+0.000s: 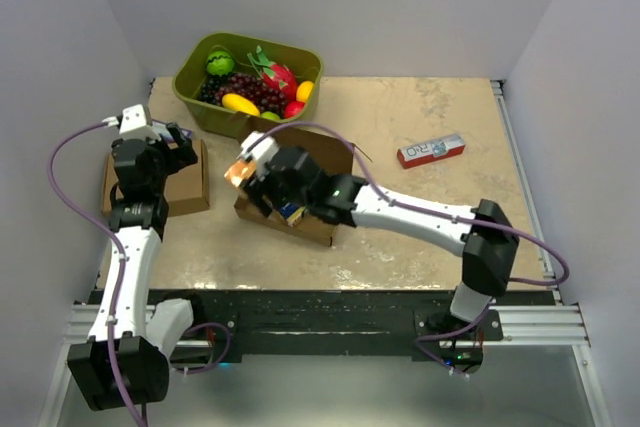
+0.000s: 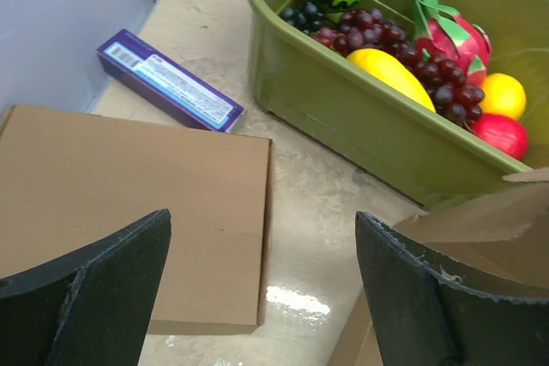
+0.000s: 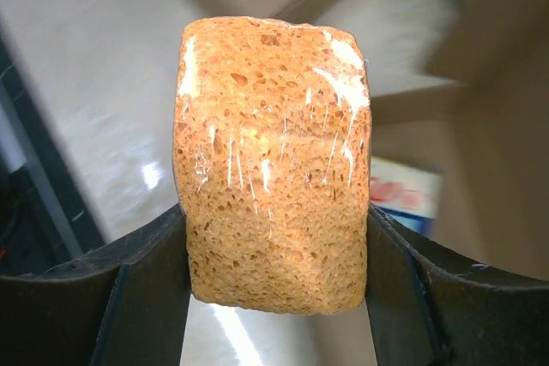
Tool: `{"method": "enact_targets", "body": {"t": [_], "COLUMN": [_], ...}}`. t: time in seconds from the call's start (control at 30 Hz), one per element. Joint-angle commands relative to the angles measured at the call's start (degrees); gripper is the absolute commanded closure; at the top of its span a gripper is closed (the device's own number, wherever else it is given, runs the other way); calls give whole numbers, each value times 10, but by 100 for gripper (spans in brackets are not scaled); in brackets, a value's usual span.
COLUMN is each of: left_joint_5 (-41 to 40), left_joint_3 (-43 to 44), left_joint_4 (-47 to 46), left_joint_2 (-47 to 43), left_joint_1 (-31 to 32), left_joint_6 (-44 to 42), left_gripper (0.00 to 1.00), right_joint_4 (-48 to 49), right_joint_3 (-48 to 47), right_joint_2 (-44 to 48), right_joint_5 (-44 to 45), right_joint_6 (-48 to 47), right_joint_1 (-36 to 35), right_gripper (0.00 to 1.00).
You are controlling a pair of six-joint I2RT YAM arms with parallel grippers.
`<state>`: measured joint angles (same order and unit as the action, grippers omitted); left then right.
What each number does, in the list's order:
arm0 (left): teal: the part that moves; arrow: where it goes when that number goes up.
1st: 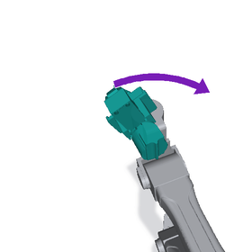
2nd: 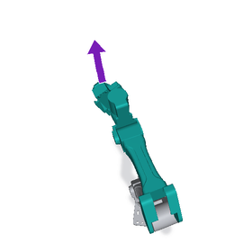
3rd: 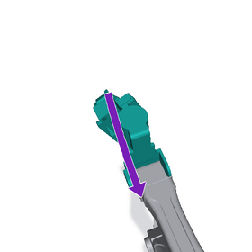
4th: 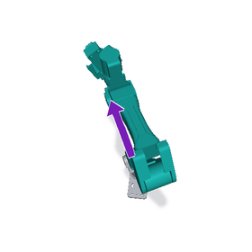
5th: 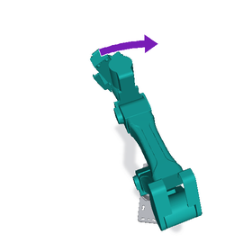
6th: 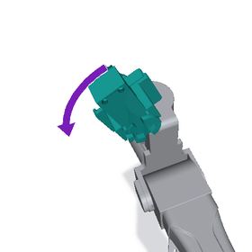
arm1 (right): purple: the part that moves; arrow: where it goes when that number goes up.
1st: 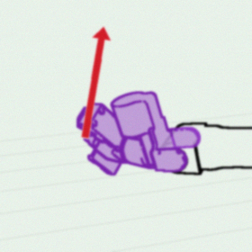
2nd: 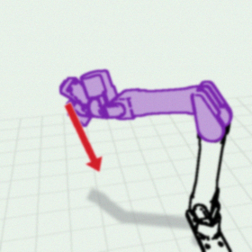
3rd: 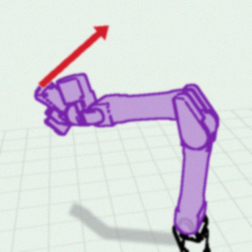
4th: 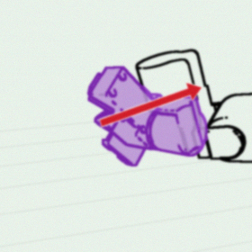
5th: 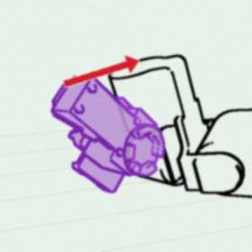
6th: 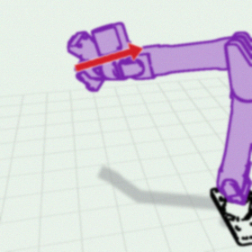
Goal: Fold the paper box
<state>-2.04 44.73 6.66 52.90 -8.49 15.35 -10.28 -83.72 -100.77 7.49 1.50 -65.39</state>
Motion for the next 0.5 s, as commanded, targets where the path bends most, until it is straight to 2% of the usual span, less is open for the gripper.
{"method": "enact_targets", "body": {"t": [0.0,0.17,0.47], "left_joint_5": [33,49,49], "left_joint_3": [-5,-7,-7], "left_joint_4": [-36,-38,-37], "left_joint_2": [0,4,4], "left_joint_1": [14,22,30], "left_joint_6": [-14,-16,-20], "left_gripper": [9,9,10], "right_joint_4": [-78,-127,-150], "right_joint_3": [42,47,30], "right_joint_2": [11,-13,-46], "right_joint_5": [73,145,185], "right_joint_6": [29,55,88], "right_joint_1": [79,100,104], "right_gripper": [55,56,54]}}
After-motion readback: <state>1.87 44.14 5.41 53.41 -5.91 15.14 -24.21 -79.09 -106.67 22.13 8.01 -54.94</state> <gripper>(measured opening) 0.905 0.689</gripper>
